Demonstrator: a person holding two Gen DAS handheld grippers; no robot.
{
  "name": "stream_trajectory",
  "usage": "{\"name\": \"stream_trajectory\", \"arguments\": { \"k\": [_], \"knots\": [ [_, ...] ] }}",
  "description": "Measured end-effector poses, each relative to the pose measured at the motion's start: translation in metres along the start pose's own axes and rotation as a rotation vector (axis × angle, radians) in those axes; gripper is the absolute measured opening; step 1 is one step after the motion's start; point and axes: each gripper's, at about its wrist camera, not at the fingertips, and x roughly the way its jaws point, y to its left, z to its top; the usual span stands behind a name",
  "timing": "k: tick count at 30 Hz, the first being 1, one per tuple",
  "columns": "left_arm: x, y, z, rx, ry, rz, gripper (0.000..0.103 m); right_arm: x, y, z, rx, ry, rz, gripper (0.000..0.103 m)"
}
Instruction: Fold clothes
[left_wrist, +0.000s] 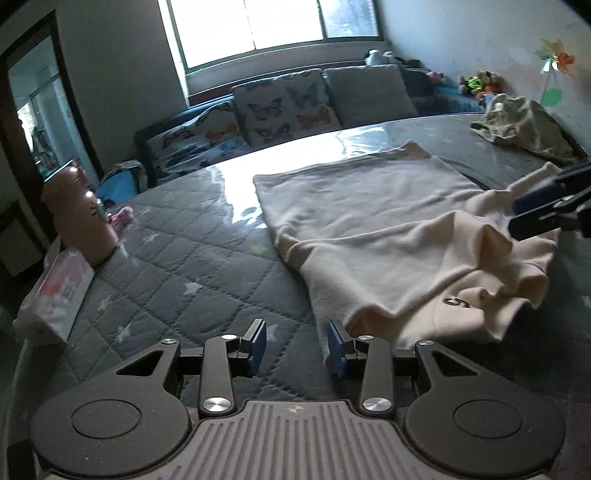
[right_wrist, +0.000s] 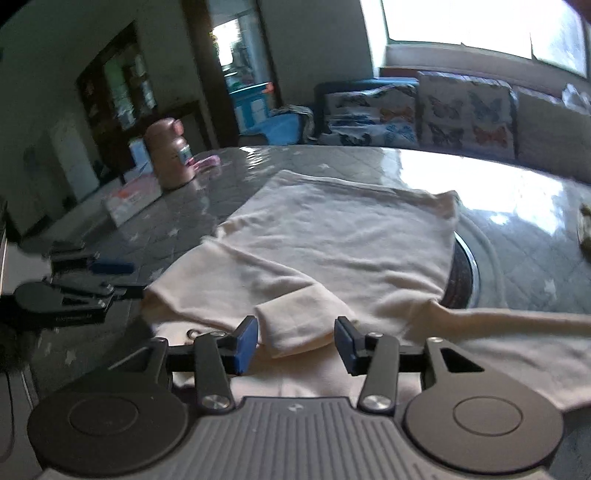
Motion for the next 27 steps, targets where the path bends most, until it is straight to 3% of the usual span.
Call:
{"name": "stream_trajectory", "arguments": {
  "k": [5,8,9,11,13,16,22,24,27],
  "knots": [
    [-0.006,-0.002,-0.002,0.012,-0.018,-0.019,0.04,0.014,0.02,-0.001,-0.135,0.029,-0.032,0.047],
    [-0.005,-0.002,-0.002,0.019,-0.021,-0.015,0.04,0.025,0.027,-0.003,-0.21,0.05,-0.09,0.039],
    [-0.004,-0.004,-0.002,0.023,-0.022,-0.014,0.038,0.027,0.027,-0.004,-0.226,0.052,-0.106,0.031],
    [0.0,-0.007,-0.003,0.04,-0.023,-0.023,0.031,0.027,0.03,-0.003,-0.259,0.046,-0.129,0.017],
    [0.003,-0.013,-0.004,0.068,-0.028,-0.026,0.011,0.024,0.034,-0.001,-0.295,0.032,-0.15,0.007],
    [0.001,-0.019,-0.007,0.109,-0.059,-0.013,0.001,0.016,0.037,0.004,-0.375,-0.01,-0.195,0.005],
    [-0.011,-0.017,-0.008,0.114,-0.103,-0.003,0.0,-0.006,0.04,0.016,-0.475,-0.147,-0.288,0.005],
    [-0.01,-0.016,-0.011,0.117,-0.087,-0.013,0.0,-0.007,0.036,0.01,-0.472,-0.125,-0.287,0.005],
    [-0.008,-0.014,-0.012,0.116,-0.065,-0.017,0.0,-0.001,0.024,-0.007,-0.459,-0.004,-0.269,0.009]
  ]
}}
